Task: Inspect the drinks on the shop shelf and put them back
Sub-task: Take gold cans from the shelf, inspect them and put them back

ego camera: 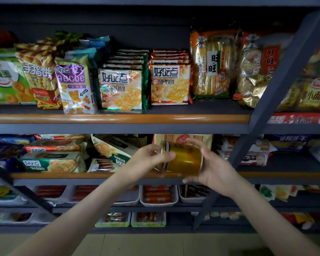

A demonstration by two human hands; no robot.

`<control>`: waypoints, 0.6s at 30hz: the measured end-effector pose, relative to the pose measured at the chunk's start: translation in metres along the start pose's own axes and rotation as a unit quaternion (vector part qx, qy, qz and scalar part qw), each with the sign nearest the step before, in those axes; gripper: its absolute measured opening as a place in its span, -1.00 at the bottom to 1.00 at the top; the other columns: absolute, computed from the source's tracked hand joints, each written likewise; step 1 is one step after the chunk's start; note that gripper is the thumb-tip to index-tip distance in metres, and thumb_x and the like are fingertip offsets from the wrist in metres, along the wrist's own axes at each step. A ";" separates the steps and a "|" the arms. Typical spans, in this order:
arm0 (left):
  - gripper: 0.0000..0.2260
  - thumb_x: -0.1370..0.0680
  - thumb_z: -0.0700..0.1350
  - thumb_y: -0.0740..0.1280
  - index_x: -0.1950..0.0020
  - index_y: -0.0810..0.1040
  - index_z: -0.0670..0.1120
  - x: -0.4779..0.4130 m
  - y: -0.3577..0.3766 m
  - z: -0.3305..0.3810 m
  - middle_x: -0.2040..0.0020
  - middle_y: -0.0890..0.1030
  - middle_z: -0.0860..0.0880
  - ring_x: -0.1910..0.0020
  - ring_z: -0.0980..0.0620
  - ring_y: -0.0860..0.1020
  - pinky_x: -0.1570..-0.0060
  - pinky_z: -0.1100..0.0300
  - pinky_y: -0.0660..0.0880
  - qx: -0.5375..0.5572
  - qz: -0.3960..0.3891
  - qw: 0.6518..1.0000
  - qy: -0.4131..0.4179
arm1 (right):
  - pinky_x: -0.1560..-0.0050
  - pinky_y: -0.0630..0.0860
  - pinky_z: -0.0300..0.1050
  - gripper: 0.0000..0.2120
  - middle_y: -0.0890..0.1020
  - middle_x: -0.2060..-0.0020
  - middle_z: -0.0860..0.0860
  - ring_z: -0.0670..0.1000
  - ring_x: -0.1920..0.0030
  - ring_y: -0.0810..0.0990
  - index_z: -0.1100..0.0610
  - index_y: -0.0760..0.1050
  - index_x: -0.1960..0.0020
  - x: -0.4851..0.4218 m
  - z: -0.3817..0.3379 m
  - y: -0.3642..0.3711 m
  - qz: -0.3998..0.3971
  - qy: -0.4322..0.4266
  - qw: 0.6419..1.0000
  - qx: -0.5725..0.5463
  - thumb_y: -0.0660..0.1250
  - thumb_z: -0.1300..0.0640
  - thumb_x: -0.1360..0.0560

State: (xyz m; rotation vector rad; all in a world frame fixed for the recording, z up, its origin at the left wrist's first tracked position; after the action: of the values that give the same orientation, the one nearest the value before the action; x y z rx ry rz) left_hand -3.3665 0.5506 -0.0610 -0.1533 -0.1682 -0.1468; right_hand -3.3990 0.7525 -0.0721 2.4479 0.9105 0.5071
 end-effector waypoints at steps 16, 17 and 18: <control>-0.22 -0.19 0.19 0.60 -0.30 0.49 -0.12 -0.016 -0.011 0.088 -0.20 0.62 -0.16 -0.18 -0.14 0.59 -0.19 -0.04 0.52 0.001 -0.191 0.979 0.068 | 0.41 0.48 -0.32 -0.70 0.65 0.23 -0.16 -0.15 0.26 0.61 -0.06 0.56 -0.10 0.001 -0.098 0.041 0.078 -0.177 0.920 0.339 0.44 -0.12 -0.42; -0.24 -0.18 0.18 0.61 -0.27 0.50 -0.11 -0.016 -0.010 0.097 -0.16 0.64 -0.15 -0.14 -0.12 0.61 -0.11 0.01 0.56 0.025 -0.191 0.979 0.068 | 0.33 0.57 -0.21 -0.67 0.67 0.21 -0.15 -0.10 0.19 0.64 -0.05 0.57 -0.07 0.001 -0.108 0.046 0.102 -0.180 0.912 0.354 0.43 -0.19 -0.40; -0.23 -0.16 0.19 0.61 -0.26 0.50 -0.10 -0.018 -0.008 0.105 -0.13 0.66 -0.14 -0.10 -0.09 0.63 -0.04 0.06 0.58 0.038 -0.188 0.979 0.067 | 0.18 0.64 -0.03 -0.61 0.69 0.14 -0.11 -0.03 0.10 0.66 -0.06 0.58 -0.06 0.000 -0.118 0.051 0.127 -0.179 0.901 0.374 0.40 -0.28 -0.35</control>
State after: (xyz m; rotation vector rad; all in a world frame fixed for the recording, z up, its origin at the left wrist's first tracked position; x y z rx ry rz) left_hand -3.4010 0.5626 0.0393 -0.0335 -0.0664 -0.5261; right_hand -3.4304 0.7545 0.0523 3.2194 0.7063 -0.2895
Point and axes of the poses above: each hand's wrist, its own x-axis away from the middle knuckle, its own y-axis out of the palm, z = x × y, the point moved 1 cm from there along -x, towards the middle knuckle
